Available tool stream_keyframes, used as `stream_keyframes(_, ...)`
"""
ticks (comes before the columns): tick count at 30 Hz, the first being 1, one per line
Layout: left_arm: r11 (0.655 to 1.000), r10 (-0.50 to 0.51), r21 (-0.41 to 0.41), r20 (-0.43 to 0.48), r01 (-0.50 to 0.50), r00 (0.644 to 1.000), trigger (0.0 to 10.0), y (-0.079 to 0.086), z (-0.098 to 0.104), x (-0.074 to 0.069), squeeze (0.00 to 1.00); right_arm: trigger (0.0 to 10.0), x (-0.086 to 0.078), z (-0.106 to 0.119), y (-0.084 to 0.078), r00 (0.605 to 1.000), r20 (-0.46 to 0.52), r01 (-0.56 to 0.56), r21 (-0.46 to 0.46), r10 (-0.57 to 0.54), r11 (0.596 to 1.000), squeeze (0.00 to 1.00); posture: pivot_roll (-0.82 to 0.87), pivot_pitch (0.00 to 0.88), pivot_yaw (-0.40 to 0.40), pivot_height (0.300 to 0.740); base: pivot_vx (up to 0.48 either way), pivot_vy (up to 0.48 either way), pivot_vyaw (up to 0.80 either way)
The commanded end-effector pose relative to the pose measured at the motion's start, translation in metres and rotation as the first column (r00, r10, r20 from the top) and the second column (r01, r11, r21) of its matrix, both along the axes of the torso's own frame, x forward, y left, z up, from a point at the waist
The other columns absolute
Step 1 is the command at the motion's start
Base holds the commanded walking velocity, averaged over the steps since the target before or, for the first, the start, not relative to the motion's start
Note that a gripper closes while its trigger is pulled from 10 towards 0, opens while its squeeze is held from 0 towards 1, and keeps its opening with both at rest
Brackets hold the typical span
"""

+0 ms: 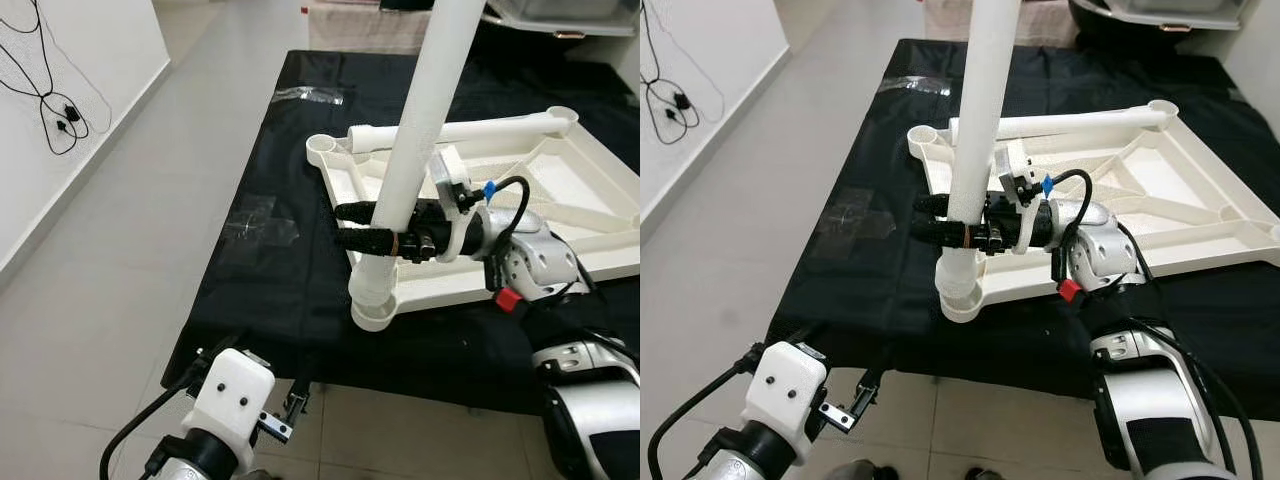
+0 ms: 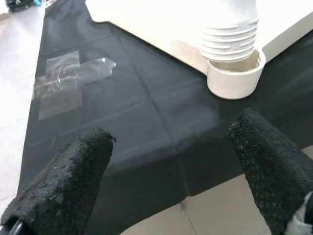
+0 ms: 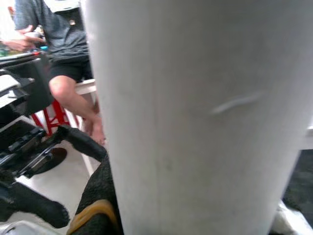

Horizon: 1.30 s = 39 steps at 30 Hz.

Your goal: Building children table

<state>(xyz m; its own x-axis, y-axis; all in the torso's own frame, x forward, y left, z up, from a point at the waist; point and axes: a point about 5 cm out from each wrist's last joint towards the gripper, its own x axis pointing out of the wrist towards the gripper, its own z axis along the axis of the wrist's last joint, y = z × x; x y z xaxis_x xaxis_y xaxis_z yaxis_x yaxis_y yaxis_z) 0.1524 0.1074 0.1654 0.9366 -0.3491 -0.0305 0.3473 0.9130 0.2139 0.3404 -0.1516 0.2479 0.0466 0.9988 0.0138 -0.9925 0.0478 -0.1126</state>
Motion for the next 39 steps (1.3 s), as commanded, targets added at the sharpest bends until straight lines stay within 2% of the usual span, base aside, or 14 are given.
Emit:
stream_keyframes(1,1.0,-0.006,0.011,-0.013,0.006,1.0,10.0,0.003,0.0,-0.003,0.0,10.0,-0.004,0.001,0.007,0.998,0.019,-0.063,-0.018,0.063,0.998,0.0,0.2,0.216,0.007,0.74,0.0,0.0,0.0)
stream_keyframes(8,1.0,-0.012,0.016,-0.022,0.013,1.0,10.0,0.004,0.0,-0.004,0.0,10.0,-0.011,-0.009,0.013,0.988,0.039,-0.148,-0.064,0.15,0.987,0.0,0.21,0.212,0.014,0.74,0.0,0.0,0.0)
stream_keyframes(18,1.0,-0.016,0.021,-0.022,0.016,1.0,10.0,0.004,0.002,-0.005,0.0,10.0,-0.007,-0.019,0.015,0.987,0.062,-0.14,-0.151,0.151,0.978,0.0,0.21,0.22,0.015,0.74,0.0,0.0,0.0)
stream_keyframes(23,1.0,-0.02,0.021,-0.023,0.02,1.0,10.0,0.003,0.002,-0.006,0.0,10.0,0.0,-0.011,0.013,0.988,0.081,-0.115,-0.166,0.13,0.979,0.0,0.22,0.227,0.016,0.74,0.0,0.0,0.0)
stream_keyframes(25,0.999,-0.02,0.026,-0.024,0.021,1.0,10.0,0.004,0.003,-0.006,0.0,10.0,0.006,0.004,0.008,0.988,0.095,-0.109,-0.161,0.125,0.981,0.0,0.21,0.24,0.011,0.74,0.0,0.0,0.0)
stream_keyframes(32,0.999,-0.015,0.032,-0.036,0.016,0.999,10.0,0.006,0.003,-0.009,0.0,10.0,0.006,0.012,-0.002,0.989,0.068,-0.117,-0.153,0.128,0.981,0.0,0.22,0.255,0.013,0.74,0.0,0.0,0.0)
stream_keyframes(39,0.999,-0.015,0.039,-0.04,0.017,0.999,10.0,0.007,0.003,-0.009,0.0,10.0,0.003,0.014,-0.004,0.988,0.072,-0.128,-0.142,0.14,0.982,0.0,0.22,0.258,0.024,0.74,0.0,0.0,0.0)
